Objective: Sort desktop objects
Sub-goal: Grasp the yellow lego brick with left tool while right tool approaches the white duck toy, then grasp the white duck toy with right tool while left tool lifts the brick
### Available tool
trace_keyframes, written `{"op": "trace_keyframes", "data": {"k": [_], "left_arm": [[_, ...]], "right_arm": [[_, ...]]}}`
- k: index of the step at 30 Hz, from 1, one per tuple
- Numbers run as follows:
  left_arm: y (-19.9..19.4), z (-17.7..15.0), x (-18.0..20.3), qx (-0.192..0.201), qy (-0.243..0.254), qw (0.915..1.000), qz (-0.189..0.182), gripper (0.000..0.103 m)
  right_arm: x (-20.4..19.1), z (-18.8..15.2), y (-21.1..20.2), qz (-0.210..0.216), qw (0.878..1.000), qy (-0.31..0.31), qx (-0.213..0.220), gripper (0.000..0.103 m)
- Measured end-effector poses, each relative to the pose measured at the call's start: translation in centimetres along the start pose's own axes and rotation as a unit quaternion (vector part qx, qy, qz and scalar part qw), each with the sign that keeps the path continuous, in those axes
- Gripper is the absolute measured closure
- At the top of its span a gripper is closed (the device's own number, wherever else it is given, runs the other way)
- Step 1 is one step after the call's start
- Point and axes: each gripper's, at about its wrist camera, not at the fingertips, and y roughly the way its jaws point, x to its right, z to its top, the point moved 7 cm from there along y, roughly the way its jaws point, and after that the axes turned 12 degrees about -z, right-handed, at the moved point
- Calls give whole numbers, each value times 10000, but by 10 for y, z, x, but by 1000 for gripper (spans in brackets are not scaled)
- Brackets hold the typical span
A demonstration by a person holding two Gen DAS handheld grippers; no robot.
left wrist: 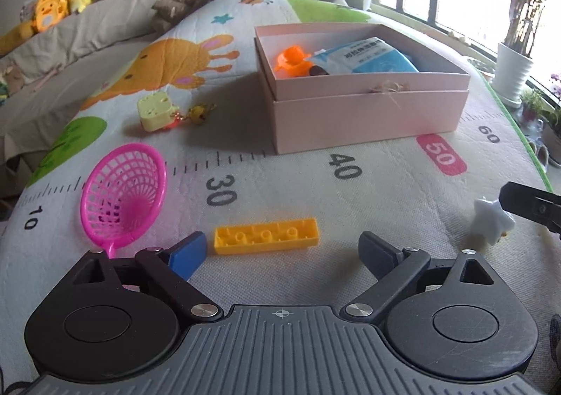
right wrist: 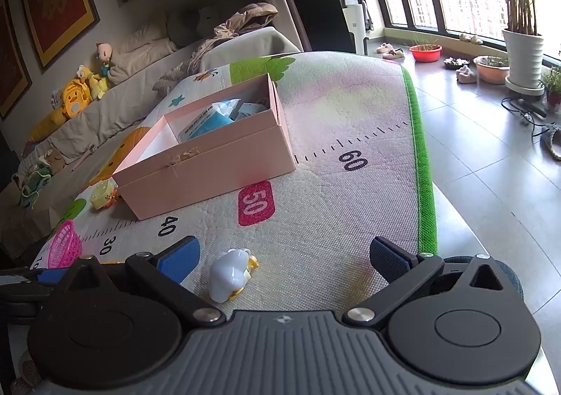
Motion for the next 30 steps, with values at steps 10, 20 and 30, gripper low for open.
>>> {"op": "trace_keyframes", "data": {"k": [10,20,30], "left_arm": [[-11,3,-13,-93,-443,9971,-609,35],[-37,-2,-50,-252,-1498,9792,-1348,35],[-74,-23,-9,449,665,9956,-489,35]], "right_arm": [[-22,-4,-1,36,9976,-688,-31,0],[-48,-8,2,159,9910,-1277,-376,12],[-59,-9,9,148,9848,-1634,-579,24]]}}
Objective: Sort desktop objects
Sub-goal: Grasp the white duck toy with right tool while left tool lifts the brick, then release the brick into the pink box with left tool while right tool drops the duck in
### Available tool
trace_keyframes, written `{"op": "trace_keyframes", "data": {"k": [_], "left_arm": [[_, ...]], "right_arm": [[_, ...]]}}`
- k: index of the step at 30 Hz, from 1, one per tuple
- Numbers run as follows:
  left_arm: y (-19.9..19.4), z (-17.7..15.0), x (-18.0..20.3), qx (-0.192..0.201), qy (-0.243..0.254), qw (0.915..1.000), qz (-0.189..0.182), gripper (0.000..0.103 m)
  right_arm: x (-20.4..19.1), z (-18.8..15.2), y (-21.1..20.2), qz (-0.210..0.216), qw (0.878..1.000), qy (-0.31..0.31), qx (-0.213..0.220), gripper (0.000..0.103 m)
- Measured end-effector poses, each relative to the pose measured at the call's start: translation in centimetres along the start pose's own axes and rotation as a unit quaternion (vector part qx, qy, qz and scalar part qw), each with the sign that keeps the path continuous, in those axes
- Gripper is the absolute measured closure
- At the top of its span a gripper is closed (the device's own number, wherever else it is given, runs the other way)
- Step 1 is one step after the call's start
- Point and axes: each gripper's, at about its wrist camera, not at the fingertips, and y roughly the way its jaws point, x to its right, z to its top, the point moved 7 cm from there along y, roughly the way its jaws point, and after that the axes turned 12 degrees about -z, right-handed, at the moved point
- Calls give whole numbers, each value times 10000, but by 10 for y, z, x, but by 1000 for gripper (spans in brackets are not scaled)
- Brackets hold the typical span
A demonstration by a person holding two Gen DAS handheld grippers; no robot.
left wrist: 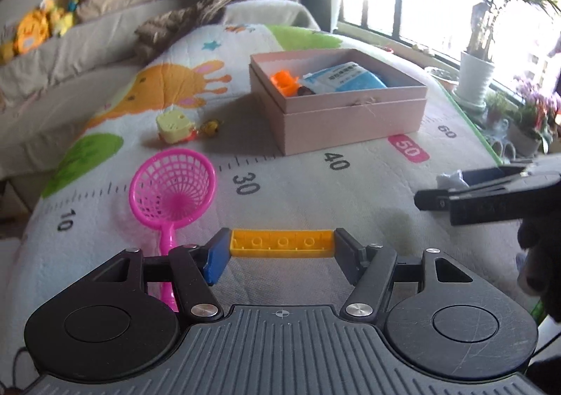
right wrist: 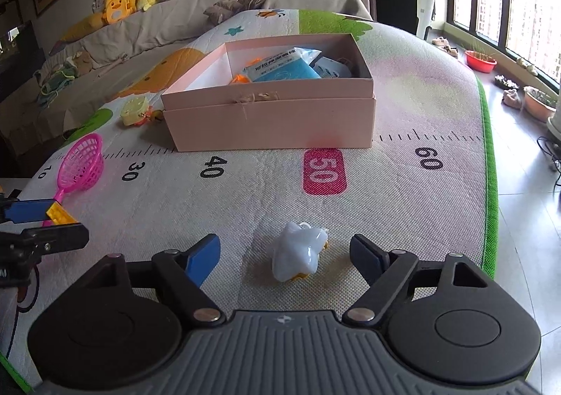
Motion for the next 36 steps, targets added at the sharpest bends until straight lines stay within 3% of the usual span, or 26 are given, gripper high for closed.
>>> {"op": "trace_keyframes", "data": {"k": [1,2,3,4,6,14,20,26,31,32,33,34,35,36], "left_arm": [[-4,-1,6,57,165,9998,-10,35],[-6,-2,10,91,259,9996,-36,35],[-8,-2,13,113,311,9994,-64,35],[-8,-1,15,117,326,9994,-78,35],[-9,0,15,104,327,9994,-54,35],[-16,3,14,157,254,9995,-42,35],[-25,27,10,334,252,9991,-93,35],[-18,103,5,994,309,9942,-252,35],[35,161,-5,1259,137,9918,-190,34],[48,170,-9,1309,117,9912,-179,29],[60,177,-13,1303,71,9913,-177,14],[68,179,-19,1252,-34,9920,-135,9],[73,177,-25,1136,-120,9934,-102,9],[74,172,-28,1018,-174,9946,-121,9]], "right_arm": [[-1,1,0,-28,10000,-58,-8,32],[-2,1,-1,-37,9999,-103,-4,47],[-2,2,-1,-31,9999,-158,-25,54],[-3,3,-2,-19,9998,-210,-56,67],[-5,2,-6,29,9995,-317,-91,72],[-4,3,-34,154,9987,-479,71,72],[3,31,-64,296,9977,-449,413,72],[13,110,-95,614,9924,-273,1027,72],[3,195,-75,675,9890,-194,1299,72],[-1,214,-63,658,9890,-166,1317,72],[-5,229,-50,675,9890,-113,1309,72],[-8,245,-32,731,9899,3,1210,66],[-8,257,-14,790,9914,180,1031,50],[-7,265,2,851,9920,409,844,46]]}}
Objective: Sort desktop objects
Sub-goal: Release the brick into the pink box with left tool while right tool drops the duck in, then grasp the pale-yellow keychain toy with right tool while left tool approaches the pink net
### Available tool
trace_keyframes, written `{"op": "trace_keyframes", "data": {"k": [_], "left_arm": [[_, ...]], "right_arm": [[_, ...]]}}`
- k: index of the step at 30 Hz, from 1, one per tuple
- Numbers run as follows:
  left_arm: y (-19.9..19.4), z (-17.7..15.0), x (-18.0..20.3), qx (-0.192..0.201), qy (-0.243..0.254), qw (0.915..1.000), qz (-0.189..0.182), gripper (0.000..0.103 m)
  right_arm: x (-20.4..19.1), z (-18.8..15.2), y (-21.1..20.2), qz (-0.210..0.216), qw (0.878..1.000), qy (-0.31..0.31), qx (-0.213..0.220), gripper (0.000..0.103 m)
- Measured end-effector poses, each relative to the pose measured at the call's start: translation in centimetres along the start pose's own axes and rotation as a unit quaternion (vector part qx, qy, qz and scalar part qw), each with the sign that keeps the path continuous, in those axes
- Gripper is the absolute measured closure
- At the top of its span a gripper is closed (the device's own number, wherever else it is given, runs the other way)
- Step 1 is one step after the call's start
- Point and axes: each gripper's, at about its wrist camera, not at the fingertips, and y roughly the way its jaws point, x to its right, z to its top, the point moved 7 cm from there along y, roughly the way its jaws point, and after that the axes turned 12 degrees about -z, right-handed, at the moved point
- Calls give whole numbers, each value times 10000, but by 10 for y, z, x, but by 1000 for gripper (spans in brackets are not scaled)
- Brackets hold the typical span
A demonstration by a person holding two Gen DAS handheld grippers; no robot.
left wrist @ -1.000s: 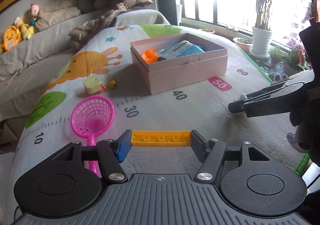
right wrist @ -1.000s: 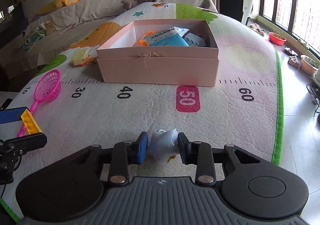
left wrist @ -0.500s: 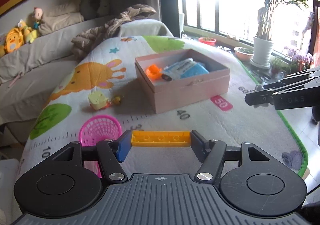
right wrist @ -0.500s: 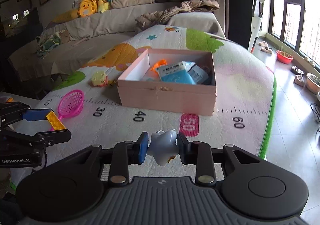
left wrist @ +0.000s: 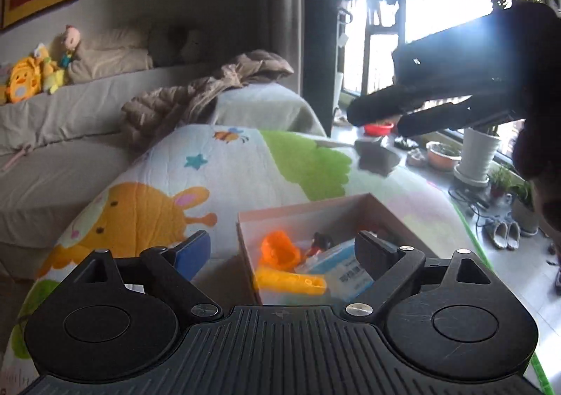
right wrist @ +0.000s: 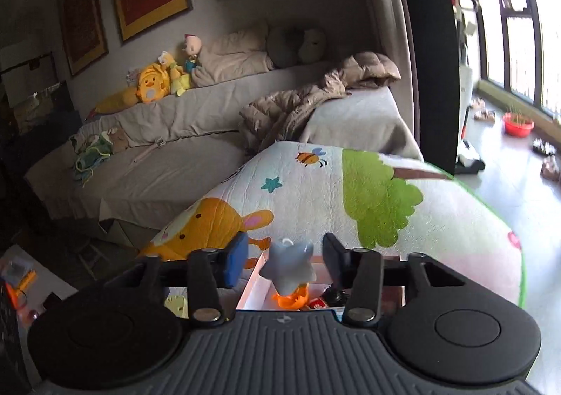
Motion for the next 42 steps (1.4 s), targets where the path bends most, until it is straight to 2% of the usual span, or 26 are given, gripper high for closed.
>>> {"op": "trace_keyframes", "data": {"k": [3,5,8,12,15,19,24,31,33,34,35,38,42], "left_arm": [[-26,-30,-16,-216,-25,9998,-14,6],[-48,-54,-25,-361,30,9993,114,5],[-83,-90,-39,-422,119,9985,343,3],[-109,-129,-61,-710,114,9933,904,2],[-121,-150,-78,-957,-166,9880,1204,2],[-126,-164,-94,-1118,-615,9836,1278,2],[-126,-171,-93,-1136,-798,9830,1204,2],[-136,-172,-96,-971,-924,9842,1154,1],[-138,-174,-96,-974,-948,9843,1126,1],[-138,-174,-96,-981,-953,9842,1121,1],[-139,-175,-96,-985,-958,9842,1116,1],[-140,-175,-96,-981,-977,9843,1092,1],[-136,-175,-93,-1027,-962,9843,1063,1]], "right_arm": [[10,-2,29,187,9982,453,-359,44],[14,-13,36,58,9983,435,-380,38],[16,-35,40,-67,9979,427,-491,36],[-6,-74,38,-108,9975,-26,-693,35],[-41,-101,35,182,9953,-377,-868,31],[-112,-136,33,596,9866,-1101,-1043,28],[-175,-150,67,590,9794,-1578,-1115,28],[-216,-155,141,273,9735,-1779,-1410,25],[-222,-159,153,221,9705,-1890,-1478,31],[-224,-162,157,228,9674,-1992,-1546,49],[-224,-165,157,213,9650,-2068,-1598,58],[-218,-165,137,306,9656,-2130,-1461,59],[-192,-162,86,614,9698,-1965,-1310,59]]}}
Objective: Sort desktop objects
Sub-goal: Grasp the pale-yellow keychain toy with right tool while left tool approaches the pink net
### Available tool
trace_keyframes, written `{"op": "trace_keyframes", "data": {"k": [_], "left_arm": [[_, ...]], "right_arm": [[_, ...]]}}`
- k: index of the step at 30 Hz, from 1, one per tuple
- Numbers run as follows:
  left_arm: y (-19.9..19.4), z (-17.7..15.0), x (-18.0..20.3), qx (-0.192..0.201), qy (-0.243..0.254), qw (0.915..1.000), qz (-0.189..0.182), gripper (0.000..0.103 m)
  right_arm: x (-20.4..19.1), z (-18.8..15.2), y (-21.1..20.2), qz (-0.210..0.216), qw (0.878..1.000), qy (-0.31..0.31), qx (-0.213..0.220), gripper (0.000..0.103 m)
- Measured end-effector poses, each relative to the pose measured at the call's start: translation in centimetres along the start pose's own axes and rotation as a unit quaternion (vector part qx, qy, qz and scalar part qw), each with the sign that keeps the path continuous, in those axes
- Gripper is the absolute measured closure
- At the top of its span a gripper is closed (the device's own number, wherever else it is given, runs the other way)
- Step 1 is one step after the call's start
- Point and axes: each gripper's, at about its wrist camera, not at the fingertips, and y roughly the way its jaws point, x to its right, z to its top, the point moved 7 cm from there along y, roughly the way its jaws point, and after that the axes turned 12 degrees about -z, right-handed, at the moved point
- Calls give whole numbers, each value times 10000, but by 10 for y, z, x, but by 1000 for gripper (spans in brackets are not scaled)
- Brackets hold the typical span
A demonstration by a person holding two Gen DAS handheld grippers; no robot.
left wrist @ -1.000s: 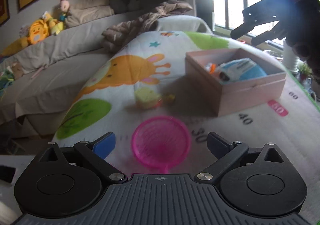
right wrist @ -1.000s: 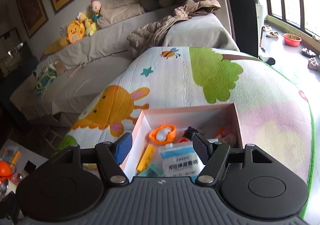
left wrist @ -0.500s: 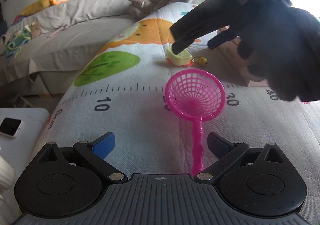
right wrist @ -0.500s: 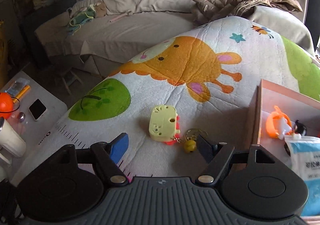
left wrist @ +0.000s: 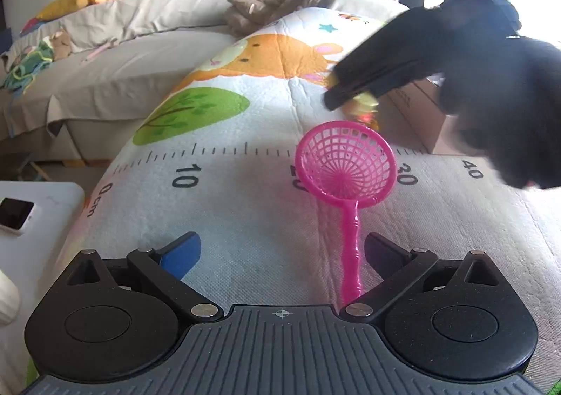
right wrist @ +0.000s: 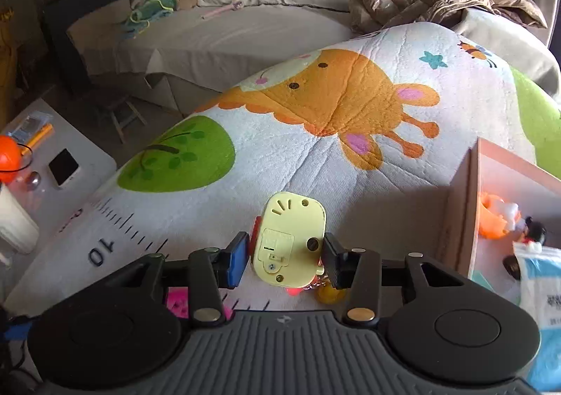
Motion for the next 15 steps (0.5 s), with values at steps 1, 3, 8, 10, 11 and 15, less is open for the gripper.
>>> {"op": "trace_keyframes", "data": {"k": [1,3,8,10,11,15], "left_arm": [[1,0,2,-24,16,10000,-15,1],[2,-1,7,-68,60,9999,-48,1],[3,-1,21,-78,235,9996,-119,1],[3,-2,25,-83,301,9994,-152,1],[3,-2,27,-94,320,9993,-173,0],[11,3,34,-182,351,9991,-165,0]], "right_arm": [[6,-6,-14,45,10000,50,65,59],[22,-21,-46,5,9996,118,256,59],[60,-70,-96,-229,9981,394,406,59],[74,-96,-104,-554,9966,480,376,58],[79,-108,-106,-715,9956,486,370,58],[97,-145,-109,-882,9917,894,289,43]]}}
